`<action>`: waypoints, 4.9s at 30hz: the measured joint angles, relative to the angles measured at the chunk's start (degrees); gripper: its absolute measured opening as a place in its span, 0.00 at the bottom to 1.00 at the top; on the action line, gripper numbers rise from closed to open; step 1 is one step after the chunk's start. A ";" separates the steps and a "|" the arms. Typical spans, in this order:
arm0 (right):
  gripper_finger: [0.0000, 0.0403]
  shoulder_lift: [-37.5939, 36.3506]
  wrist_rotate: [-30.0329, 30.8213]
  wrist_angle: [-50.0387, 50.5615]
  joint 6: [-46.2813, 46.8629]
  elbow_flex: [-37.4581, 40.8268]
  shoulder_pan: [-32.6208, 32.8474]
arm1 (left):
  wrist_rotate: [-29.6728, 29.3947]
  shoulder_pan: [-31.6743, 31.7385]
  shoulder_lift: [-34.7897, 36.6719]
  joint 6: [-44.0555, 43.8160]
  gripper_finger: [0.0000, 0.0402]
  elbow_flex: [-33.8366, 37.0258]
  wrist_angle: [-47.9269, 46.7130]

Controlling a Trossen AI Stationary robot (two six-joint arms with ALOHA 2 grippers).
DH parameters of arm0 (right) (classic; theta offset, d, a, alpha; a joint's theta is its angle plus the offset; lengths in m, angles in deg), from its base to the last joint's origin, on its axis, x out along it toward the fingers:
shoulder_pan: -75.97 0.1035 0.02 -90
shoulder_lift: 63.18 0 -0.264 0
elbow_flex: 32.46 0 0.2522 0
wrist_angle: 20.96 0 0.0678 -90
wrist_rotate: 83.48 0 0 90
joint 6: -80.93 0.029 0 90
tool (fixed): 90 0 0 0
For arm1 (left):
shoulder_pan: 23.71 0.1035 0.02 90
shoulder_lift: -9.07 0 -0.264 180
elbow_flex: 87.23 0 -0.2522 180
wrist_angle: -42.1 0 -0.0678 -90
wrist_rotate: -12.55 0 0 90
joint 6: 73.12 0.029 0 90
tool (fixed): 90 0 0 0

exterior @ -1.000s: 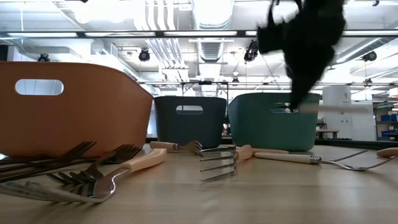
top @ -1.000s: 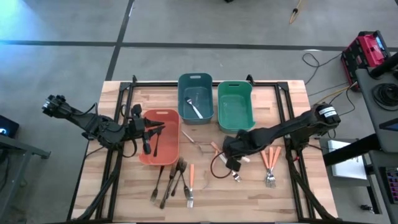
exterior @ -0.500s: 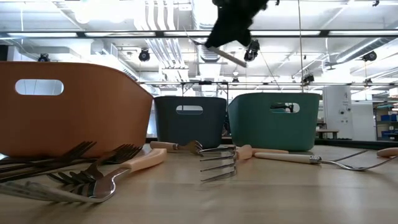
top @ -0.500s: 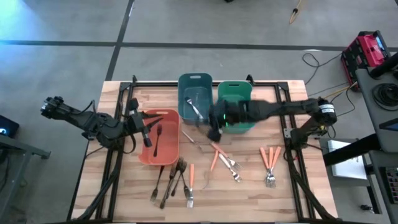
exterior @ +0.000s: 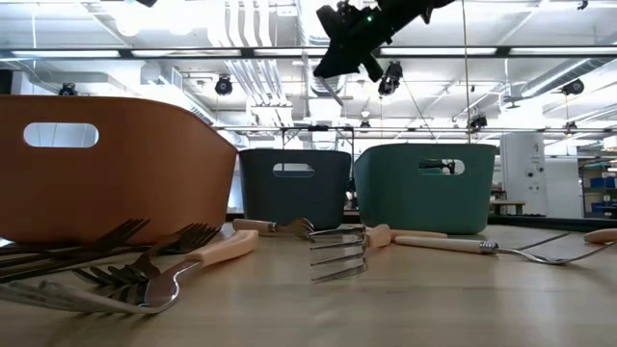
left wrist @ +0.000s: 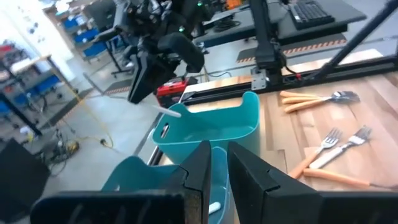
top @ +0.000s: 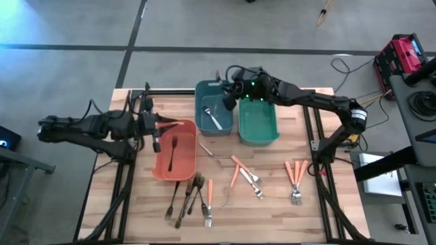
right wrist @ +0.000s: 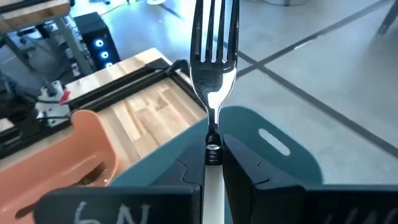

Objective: Sort silverware by color (type)
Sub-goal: Put the white fork into the blue bin, then put the black fork into the orange bin

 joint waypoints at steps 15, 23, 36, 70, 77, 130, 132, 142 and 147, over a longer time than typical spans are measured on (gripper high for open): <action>0.06 -0.04 0.08 5.68 -5.14 0.21 -0.76 | 0.00 0.92 -5.11 -7.78 0.09 0.02 0.84; 0.06 2.55 0.17 -6.40 -2.94 0.25 -0.94 | -0.26 2.50 -4.78 6.60 0.09 -0.02 2.88; 0.06 10.77 0.49 -12.46 6.50 0.30 -1.00 | -0.72 3.59 1.37 6.33 0.09 -0.11 3.83; 0.06 34.84 6.19 19.27 13.32 -24.04 0.66 | -0.73 3.58 2.84 13.14 0.09 -0.09 3.18; 0.06 35.54 7.64 23.67 18.06 -28.32 1.00 | -4.09 3.54 2.88 13.81 0.09 -0.03 2.87; 0.32 35.56 7.45 22.31 18.48 -25.93 1.43 | -4.76 3.58 3.58 11.07 0.09 -0.02 1.69; 0.33 34.46 7.47 22.29 17.52 -25.93 1.43 | -4.76 3.59 3.55 10.06 0.09 -0.01 1.69; 0.31 26.97 7.45 22.76 7.53 -25.93 3.55 | -4.74 3.57 0.85 2.07 0.09 0.00 1.70; 0.29 21.37 7.56 24.01 1.82 -25.93 6.19 | -4.64 3.57 -1.56 -6.06 0.09 0.00 1.70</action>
